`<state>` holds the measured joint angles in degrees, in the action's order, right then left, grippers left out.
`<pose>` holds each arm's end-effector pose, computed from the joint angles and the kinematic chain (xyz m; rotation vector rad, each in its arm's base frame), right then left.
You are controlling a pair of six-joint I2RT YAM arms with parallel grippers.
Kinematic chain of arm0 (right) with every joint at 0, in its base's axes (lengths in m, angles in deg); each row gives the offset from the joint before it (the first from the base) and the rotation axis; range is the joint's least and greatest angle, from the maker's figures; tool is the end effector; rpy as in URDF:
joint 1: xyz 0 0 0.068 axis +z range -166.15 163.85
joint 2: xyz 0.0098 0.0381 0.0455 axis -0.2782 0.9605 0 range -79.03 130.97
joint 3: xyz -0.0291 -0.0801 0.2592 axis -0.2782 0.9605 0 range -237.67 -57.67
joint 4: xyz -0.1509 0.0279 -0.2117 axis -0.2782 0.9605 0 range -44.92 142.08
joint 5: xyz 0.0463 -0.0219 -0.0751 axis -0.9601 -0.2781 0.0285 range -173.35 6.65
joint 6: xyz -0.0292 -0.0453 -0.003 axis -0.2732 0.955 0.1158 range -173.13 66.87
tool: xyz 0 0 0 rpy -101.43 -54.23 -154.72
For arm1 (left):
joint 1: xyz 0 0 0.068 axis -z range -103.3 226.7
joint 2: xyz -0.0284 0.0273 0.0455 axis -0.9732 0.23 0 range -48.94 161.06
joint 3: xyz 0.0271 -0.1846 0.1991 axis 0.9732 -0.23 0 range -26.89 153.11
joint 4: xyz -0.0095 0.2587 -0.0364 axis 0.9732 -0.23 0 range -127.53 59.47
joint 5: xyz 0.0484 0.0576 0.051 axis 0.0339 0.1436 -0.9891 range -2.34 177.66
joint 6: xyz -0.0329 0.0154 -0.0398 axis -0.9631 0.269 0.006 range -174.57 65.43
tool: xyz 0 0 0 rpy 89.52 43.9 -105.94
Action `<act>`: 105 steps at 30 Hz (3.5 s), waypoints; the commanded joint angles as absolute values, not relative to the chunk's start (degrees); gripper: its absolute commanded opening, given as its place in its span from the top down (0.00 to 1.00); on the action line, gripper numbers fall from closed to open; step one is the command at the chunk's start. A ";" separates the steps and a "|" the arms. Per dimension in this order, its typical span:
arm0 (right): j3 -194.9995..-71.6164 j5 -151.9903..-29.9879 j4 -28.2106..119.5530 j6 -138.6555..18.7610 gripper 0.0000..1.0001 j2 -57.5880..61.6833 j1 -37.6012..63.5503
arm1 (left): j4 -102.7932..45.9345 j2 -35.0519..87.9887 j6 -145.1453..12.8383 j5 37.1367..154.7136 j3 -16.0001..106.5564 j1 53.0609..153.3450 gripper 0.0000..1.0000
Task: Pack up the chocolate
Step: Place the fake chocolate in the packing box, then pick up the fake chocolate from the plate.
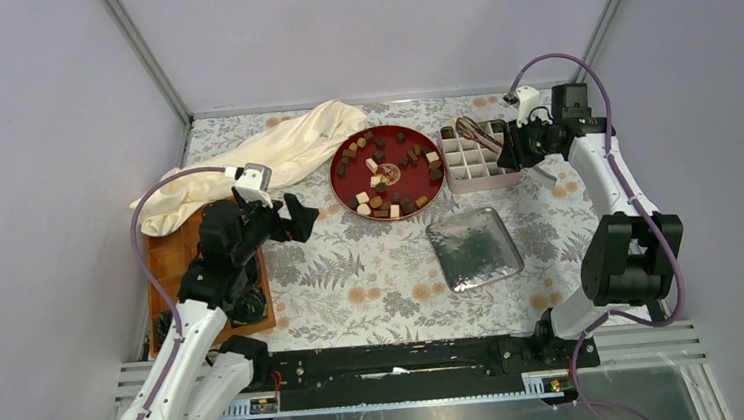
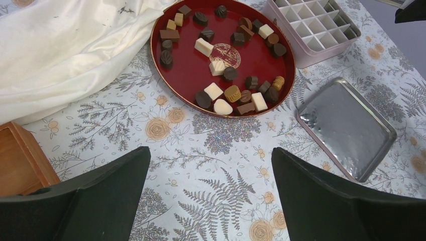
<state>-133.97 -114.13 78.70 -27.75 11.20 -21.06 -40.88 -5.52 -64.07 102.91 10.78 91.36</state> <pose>0.3442 -0.0113 0.2996 -0.6427 2.1928 0.3734 0.1738 -0.0552 0.3001 0.2718 1.8563 -0.5380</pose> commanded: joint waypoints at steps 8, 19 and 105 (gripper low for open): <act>-135.80 -113.23 80.20 -25.71 0.93 12.57 -20.81 | -39.06 -6.19 -64.15 103.59 10.30 91.73 0.01; -135.92 -113.47 80.50 -25.81 0.93 14.28 -20.72 | -39.06 -6.27 -64.15 103.73 10.41 91.73 0.01; -131.78 -122.68 73.41 -28.79 0.58 8.06 -16.42 | -39.08 -6.26 -64.17 103.58 10.29 91.73 0.01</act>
<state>-132.59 -114.55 76.39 -29.34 10.77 -16.88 -40.88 -5.58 -64.09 103.28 10.78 91.36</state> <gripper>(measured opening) 0.427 0.986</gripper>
